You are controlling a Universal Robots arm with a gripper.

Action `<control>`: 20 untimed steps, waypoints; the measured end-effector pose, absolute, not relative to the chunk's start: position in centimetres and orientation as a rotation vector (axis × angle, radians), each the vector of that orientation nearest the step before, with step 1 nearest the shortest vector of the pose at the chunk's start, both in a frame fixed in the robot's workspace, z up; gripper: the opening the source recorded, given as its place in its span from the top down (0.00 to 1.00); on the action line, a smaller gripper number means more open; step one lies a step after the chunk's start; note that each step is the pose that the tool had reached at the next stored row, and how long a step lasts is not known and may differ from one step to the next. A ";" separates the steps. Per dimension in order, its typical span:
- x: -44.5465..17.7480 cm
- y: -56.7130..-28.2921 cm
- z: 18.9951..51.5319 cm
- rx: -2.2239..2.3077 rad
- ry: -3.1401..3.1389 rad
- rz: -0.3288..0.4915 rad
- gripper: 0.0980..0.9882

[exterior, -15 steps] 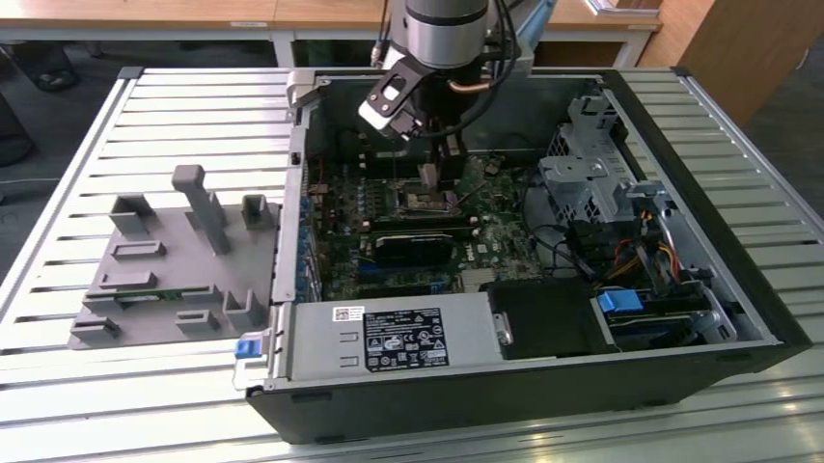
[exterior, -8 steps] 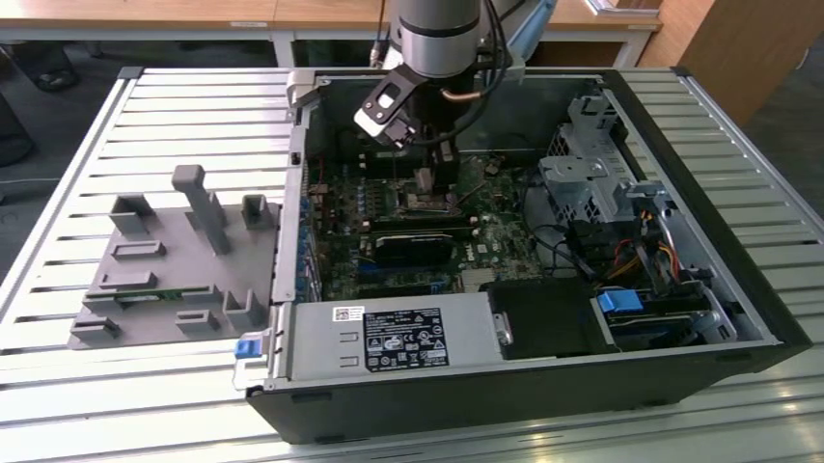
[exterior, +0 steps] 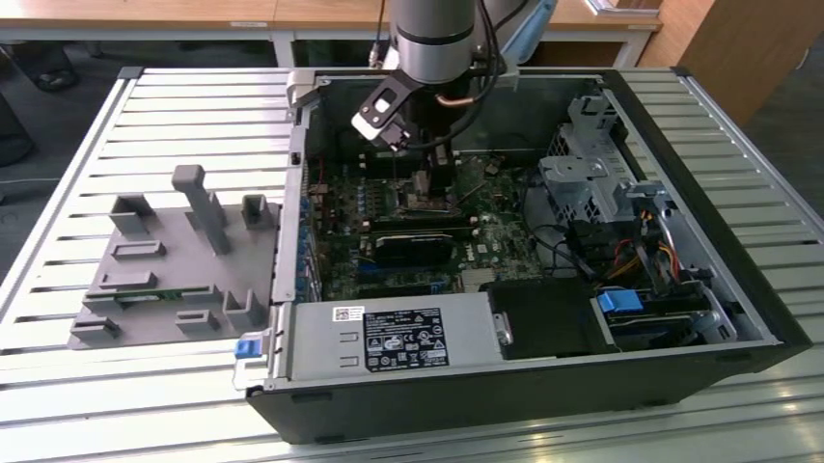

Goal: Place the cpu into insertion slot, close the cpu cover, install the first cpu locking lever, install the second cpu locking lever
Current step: 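Place the cpu into insertion slot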

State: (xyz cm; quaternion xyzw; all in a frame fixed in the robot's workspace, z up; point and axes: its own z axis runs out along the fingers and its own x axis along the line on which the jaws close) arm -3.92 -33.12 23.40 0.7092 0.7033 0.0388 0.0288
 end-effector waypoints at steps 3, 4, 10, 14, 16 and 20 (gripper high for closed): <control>-4.0 -33.0 22.9 2.189 2.169 0.120 0.52; -4.0 -33.0 22.8 2.189 2.169 0.120 0.52; -4.3 -32.8 21.8 2.189 2.169 0.120 0.52; -4.3 -32.6 21.3 2.193 2.163 0.118 0.52; -4.4 -32.4 21.1 2.194 2.160 0.116 0.52; -4.6 -32.3 20.7 2.196 2.159 0.116 0.52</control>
